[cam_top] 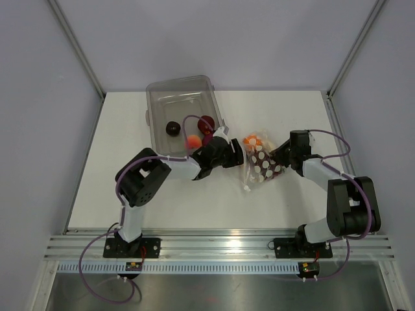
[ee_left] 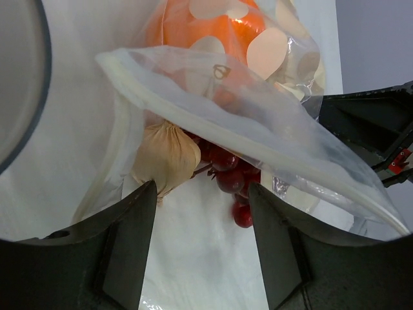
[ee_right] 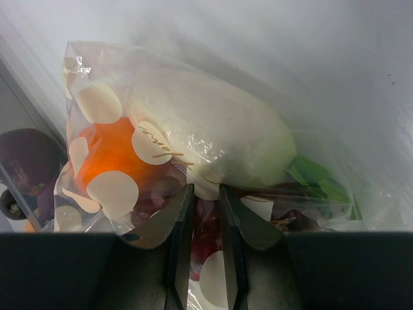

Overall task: Open the zip-top bag and remove the fake food
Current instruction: Pick up the fake fruit from the zipper food storage bag.

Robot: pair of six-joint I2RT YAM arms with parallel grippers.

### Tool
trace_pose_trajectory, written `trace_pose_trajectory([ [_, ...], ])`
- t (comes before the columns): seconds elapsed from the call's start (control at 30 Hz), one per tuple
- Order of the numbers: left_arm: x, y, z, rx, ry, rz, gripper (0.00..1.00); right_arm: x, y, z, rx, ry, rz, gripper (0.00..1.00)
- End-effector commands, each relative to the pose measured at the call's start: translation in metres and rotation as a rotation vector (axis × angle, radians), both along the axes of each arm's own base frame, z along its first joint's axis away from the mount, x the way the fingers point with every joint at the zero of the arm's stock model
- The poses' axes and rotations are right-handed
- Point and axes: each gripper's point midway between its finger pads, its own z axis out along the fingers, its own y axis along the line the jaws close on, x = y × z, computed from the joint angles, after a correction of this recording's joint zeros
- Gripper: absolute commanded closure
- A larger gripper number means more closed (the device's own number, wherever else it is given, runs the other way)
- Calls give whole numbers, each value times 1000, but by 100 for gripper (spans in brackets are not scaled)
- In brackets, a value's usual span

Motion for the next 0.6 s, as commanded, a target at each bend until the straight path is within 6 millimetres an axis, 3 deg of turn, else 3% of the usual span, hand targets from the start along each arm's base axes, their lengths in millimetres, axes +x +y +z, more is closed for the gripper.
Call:
trace_pose_trajectory([
  [0.0,18,4,-9,47,-19,64,37,0,0,-8,-30,26,0,71],
  [0.4,25,25,-31,213,-5,190,34,-3,1,-9,-26,34,3,71],
  [0.57,27,26,-30,230,-11,236,32,-3,1,-8,-24,32,1,71],
])
